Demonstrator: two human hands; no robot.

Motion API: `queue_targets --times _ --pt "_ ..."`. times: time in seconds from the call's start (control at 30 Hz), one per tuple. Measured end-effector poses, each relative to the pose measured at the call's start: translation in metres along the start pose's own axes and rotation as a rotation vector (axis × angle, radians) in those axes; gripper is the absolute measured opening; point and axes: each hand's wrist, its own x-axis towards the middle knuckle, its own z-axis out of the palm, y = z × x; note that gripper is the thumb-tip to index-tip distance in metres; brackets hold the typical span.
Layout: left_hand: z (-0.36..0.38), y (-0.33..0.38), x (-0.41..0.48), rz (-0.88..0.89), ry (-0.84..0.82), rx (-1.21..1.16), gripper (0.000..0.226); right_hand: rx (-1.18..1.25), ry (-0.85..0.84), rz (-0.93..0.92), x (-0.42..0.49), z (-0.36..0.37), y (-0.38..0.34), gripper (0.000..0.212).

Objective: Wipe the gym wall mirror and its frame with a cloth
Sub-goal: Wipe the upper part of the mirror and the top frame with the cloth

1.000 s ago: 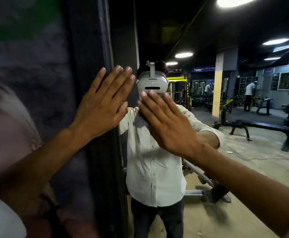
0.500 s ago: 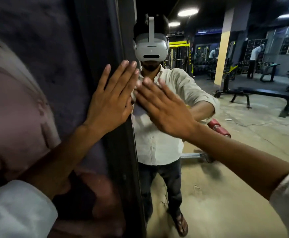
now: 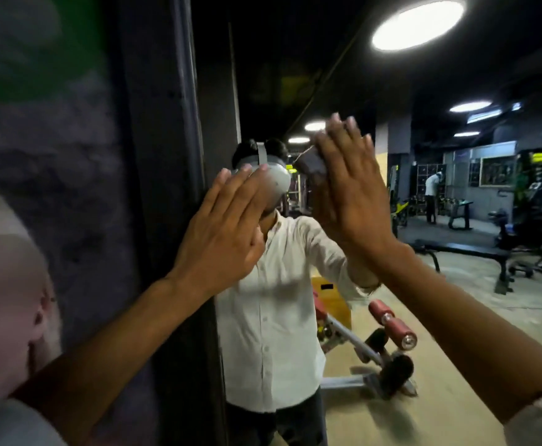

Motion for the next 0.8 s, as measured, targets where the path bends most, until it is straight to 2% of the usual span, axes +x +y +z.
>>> queue_targets --times 0.03,0.17,0.2,0.23,0.33,0.43,0.5,0.6,0.63,0.67,0.8 --pt "0.002 0.003 0.016 -0.006 0.013 -0.011 0.071 0.001 -0.017 -0.015 -0.002 0.0 -0.001 0.059" --pt "0.009 0.012 0.077 0.035 0.029 -0.048 0.071 -0.07 -0.206 -0.357 -0.023 -0.012 0.029 0.064" --pt "0.01 0.014 0.09 0.057 0.022 -0.03 0.072 -0.077 -0.199 -0.355 -0.014 -0.021 0.047 0.064" --pt "0.01 0.015 0.104 0.072 0.015 -0.007 0.073 -0.073 -0.174 -0.29 -0.001 -0.029 0.066 0.063" --pt "0.012 0.019 0.142 0.047 0.01 0.015 0.075 -0.036 0.008 0.055 0.04 -0.052 0.117 0.057" --pt "0.017 0.029 0.166 0.018 0.011 -0.001 0.074 -0.001 0.13 0.247 0.048 -0.051 0.118 0.057" --pt "0.023 0.037 0.17 0.055 -0.003 0.015 0.075 0.009 0.042 0.126 0.026 -0.045 0.102 0.06" --pt "0.029 0.044 0.169 0.107 0.008 0.047 0.076 -0.096 -0.205 -0.29 -0.004 -0.051 0.112 0.065" --pt "0.029 0.045 0.168 0.105 0.009 0.048 0.076 -0.121 -0.212 -0.331 0.003 -0.057 0.129 0.064" --pt "0.03 0.045 0.168 0.1 0.007 0.048 0.076 -0.121 -0.172 -0.283 0.013 -0.062 0.146 0.063" --pt "0.031 0.046 0.168 0.081 -0.01 0.081 0.076 -0.039 0.178 0.24 0.064 -0.075 0.19 0.062"
